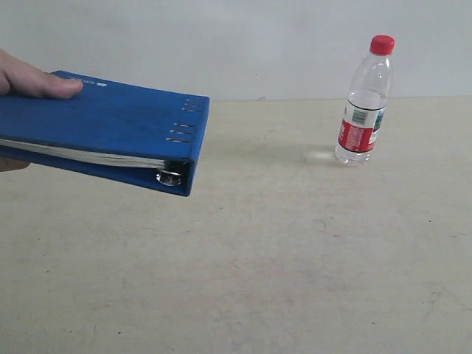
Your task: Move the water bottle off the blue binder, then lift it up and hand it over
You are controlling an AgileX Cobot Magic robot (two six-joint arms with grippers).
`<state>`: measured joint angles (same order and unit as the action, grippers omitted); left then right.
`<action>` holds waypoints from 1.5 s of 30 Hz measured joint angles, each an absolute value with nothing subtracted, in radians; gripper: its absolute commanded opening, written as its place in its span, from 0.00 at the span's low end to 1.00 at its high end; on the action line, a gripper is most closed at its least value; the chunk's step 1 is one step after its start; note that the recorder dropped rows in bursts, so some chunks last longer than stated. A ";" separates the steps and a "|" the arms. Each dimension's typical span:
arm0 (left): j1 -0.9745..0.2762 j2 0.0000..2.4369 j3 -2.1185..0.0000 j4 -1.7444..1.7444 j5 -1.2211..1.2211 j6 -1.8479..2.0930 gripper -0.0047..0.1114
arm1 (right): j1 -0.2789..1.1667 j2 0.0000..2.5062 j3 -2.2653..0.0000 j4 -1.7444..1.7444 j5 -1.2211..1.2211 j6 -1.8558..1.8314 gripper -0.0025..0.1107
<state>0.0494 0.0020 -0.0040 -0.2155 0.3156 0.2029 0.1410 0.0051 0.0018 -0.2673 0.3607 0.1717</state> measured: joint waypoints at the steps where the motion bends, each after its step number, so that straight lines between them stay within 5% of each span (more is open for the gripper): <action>1: 0.049 0.002 -0.004 -0.213 0.316 0.201 0.08 | 0.141 0.005 0.002 -0.267 0.361 0.172 0.02; 45: 0.049 0.002 -0.004 -0.213 0.314 0.199 0.08 | 0.189 0.005 0.002 0.000 0.353 0.184 0.02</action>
<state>0.0494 0.0020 -0.0040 -0.2132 0.3136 0.1992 0.1890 0.0051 0.0018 0.0000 0.3529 0.1843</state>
